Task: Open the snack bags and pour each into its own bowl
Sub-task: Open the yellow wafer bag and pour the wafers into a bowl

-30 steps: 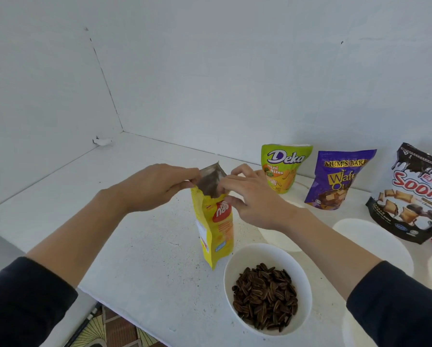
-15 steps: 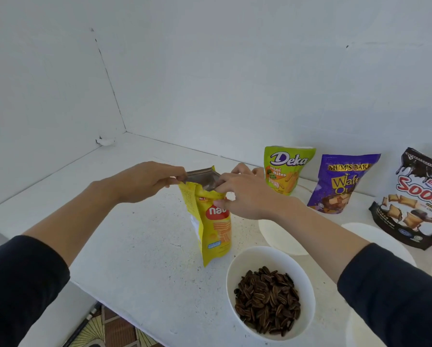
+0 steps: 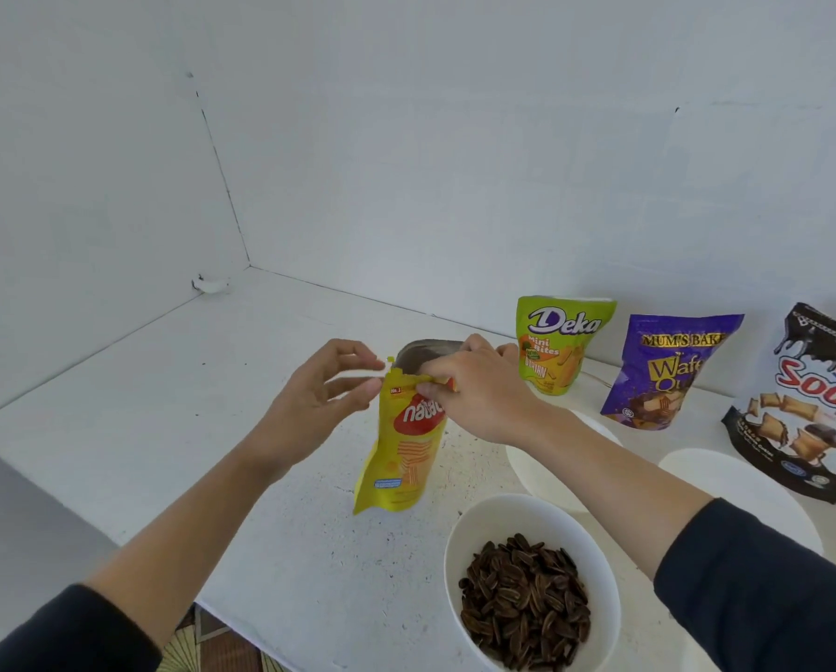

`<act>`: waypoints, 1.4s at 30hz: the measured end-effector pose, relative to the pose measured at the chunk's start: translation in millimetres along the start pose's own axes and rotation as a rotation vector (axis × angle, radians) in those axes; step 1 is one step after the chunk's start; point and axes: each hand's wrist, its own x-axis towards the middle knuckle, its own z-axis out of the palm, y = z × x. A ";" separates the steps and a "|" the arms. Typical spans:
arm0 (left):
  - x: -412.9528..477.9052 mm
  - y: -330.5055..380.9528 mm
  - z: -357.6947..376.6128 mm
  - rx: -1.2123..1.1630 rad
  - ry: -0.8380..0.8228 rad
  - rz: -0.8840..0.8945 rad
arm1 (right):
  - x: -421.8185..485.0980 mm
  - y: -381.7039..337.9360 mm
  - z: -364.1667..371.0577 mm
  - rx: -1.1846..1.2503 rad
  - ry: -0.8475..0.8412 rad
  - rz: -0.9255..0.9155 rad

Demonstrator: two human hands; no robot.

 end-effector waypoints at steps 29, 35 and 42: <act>-19.3 -16.9 30.6 -0.431 0.232 -0.236 | 1.7 -5.9 -44.4 0.832 0.414 0.408; -16.6 -0.2 47.4 -0.555 0.176 -0.141 | -8.0 -1.2 -59.4 0.943 0.513 0.460; 4.0 8.2 54.7 -0.566 0.112 -0.216 | -21.5 14.1 -71.1 1.052 0.575 0.499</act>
